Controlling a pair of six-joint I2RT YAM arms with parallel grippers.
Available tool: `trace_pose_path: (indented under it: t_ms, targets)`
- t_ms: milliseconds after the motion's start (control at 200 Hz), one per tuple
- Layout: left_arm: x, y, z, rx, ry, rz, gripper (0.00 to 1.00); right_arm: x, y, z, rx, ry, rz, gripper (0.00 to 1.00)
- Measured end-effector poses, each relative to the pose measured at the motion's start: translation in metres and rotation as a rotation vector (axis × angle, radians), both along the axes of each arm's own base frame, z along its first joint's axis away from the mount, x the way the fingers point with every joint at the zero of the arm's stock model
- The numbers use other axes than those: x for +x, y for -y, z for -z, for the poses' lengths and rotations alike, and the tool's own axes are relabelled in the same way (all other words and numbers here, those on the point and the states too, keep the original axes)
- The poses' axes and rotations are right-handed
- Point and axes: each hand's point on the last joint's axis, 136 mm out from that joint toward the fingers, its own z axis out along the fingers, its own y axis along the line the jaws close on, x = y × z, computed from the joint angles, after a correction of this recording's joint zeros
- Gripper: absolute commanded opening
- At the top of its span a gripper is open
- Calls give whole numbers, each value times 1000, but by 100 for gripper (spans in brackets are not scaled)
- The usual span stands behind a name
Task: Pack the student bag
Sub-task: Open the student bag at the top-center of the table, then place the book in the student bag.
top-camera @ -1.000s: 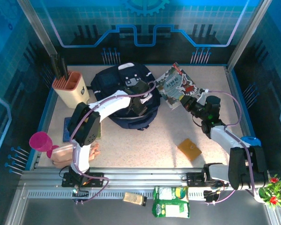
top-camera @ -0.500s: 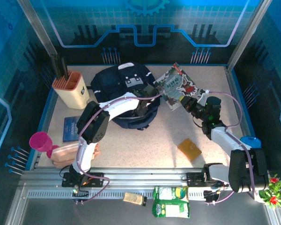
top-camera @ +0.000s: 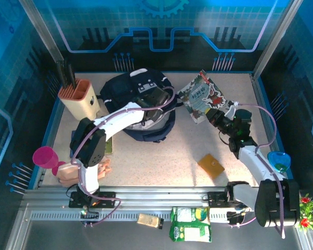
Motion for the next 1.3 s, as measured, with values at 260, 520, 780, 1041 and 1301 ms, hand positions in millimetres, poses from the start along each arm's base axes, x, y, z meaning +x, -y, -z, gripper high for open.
trace_pose_path:
  t_ms: [260,520,780,1041,1301]
  targets:
    - [17,5,-45,-129,156,-57,0,-20,-1,4,34,-34,5,1]
    - [26,22,-64,-245,182,-62,0,-40,-5,18,116,-176,54,0]
    - [25,49,-78,-384,145,-4,0,-40,-32,35,160,-276,5,0]
    - [18,59,-75,-422,103,37,0,-24,-90,37,174,-287,-148,0]
    - [16,62,-75,-447,88,39,0,4,-130,54,187,-315,-203,0]
